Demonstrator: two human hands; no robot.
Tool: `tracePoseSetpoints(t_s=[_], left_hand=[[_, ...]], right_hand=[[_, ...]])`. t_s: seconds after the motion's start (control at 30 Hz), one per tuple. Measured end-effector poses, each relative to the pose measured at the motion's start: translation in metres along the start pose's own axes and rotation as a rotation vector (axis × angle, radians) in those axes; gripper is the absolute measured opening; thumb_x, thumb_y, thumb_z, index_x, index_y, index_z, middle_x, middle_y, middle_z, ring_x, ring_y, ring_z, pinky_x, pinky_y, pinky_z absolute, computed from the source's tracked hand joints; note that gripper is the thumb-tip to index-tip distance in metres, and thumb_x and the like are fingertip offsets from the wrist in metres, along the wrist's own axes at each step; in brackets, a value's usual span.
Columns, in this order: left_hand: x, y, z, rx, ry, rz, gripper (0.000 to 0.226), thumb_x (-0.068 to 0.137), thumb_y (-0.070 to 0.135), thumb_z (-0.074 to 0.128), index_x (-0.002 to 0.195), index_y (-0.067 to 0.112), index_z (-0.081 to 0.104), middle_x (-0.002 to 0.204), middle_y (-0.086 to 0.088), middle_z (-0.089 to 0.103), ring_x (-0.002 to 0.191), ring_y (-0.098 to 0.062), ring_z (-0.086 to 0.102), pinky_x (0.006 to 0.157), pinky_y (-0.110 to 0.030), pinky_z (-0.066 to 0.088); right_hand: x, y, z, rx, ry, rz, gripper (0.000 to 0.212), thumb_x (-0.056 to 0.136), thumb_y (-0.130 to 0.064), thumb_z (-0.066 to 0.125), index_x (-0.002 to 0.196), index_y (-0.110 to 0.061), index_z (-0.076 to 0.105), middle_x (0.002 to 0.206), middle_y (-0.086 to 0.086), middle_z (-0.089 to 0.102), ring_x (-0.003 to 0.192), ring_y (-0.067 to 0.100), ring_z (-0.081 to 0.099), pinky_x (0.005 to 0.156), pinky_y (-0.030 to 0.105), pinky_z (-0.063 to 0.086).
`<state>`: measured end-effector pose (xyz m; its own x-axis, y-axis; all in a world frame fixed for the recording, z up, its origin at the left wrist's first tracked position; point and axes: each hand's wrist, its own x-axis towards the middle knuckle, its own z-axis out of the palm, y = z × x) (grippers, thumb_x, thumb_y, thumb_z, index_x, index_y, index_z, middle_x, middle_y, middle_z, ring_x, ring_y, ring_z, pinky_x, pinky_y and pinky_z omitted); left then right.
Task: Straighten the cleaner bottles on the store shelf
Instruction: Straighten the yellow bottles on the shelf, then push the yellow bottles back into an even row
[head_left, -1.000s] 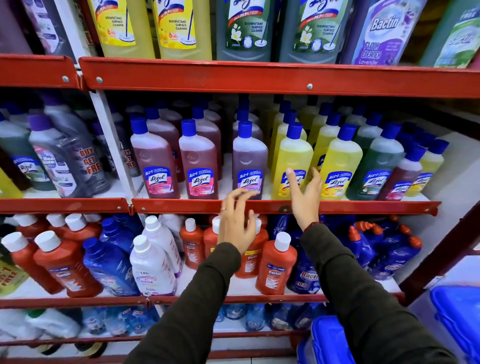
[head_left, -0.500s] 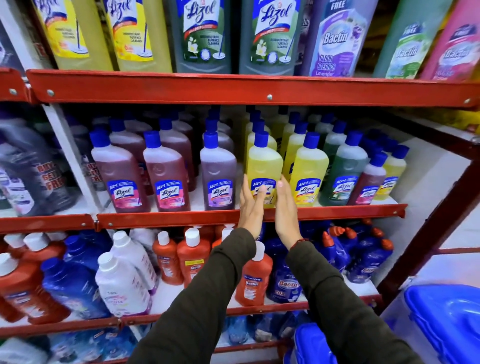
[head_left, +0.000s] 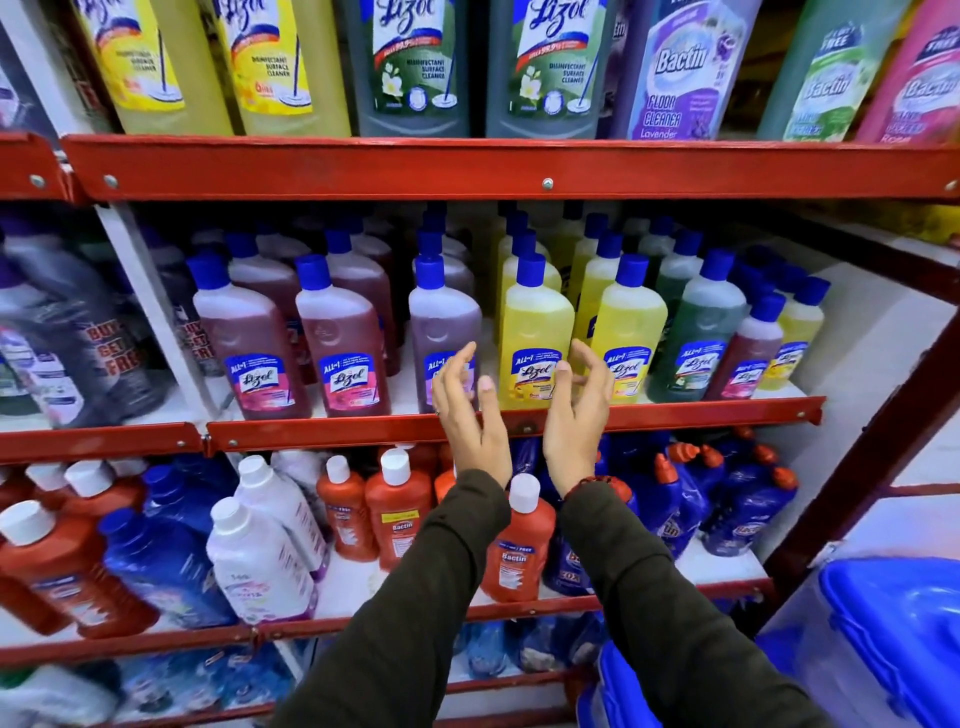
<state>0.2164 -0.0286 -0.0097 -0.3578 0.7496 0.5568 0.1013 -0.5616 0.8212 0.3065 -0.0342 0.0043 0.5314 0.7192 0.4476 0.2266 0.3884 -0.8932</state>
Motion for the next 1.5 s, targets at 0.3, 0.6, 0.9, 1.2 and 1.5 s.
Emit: tracePoseSetpoints(t_s=[0.3,0.6,0.9,1.2,1.5], left_hand=[[0.037,-0.005,-0.044,-0.034,-0.051,-0.127,0.068,0.095,0.06,0.036,0.155,0.032,0.024,0.159,0.013,0.023,0.148,0.001,0.021,0.126,-0.034,0.02],[0.051,-0.001,-0.056,-0.057,-0.313,-0.267,0.067,0.098,0.054,0.032,0.159,0.034,0.013,0.168,0.008,0.018,0.149,-0.003,0.024,0.123,-0.029,0.024],[0.049,0.005,-0.059,-0.025,-0.314,-0.261,0.058,0.107,0.042,0.04,0.159,0.032,0.016,0.166,0.003,0.021,0.138,0.0,0.025,0.112,-0.022,0.026],[0.049,-0.015,-0.101,0.152,-0.018,0.009,0.045,0.102,0.047,0.037,0.141,0.027,0.049,0.14,0.006,0.046,0.136,-0.012,0.043,0.115,-0.05,0.037],[0.085,-0.022,-0.15,0.028,-0.033,-0.144,0.062,0.093,0.076,0.029,0.149,0.049,0.024,0.16,0.01,0.027,0.151,-0.011,0.024,0.125,-0.049,0.024]], right_hand=[[-0.021,-0.02,0.056,0.086,-0.39,0.027,0.049,0.11,-0.037,0.04,0.158,-0.026,0.037,0.164,-0.005,0.039,0.148,0.001,0.037,0.114,0.006,0.033],[-0.029,-0.019,0.067,0.105,-0.437,0.137,0.061,0.109,-0.047,0.037,0.165,-0.032,0.017,0.175,-0.006,0.019,0.159,0.009,0.021,0.131,0.039,0.025],[-0.024,-0.012,0.068,0.096,-0.476,0.108,0.071,0.101,-0.063,0.04,0.163,-0.04,0.016,0.175,-0.011,0.019,0.16,0.009,0.022,0.131,0.045,0.026],[-0.058,-0.012,0.094,0.094,-0.106,0.008,0.03,0.104,-0.047,0.042,0.115,-0.024,0.058,0.118,0.008,0.063,0.108,0.014,0.061,0.099,0.039,0.055],[-0.076,-0.033,0.151,0.126,-0.557,0.108,0.058,0.104,-0.058,0.033,0.158,-0.037,0.032,0.168,-0.009,0.033,0.156,0.006,0.029,0.129,0.037,0.027]])
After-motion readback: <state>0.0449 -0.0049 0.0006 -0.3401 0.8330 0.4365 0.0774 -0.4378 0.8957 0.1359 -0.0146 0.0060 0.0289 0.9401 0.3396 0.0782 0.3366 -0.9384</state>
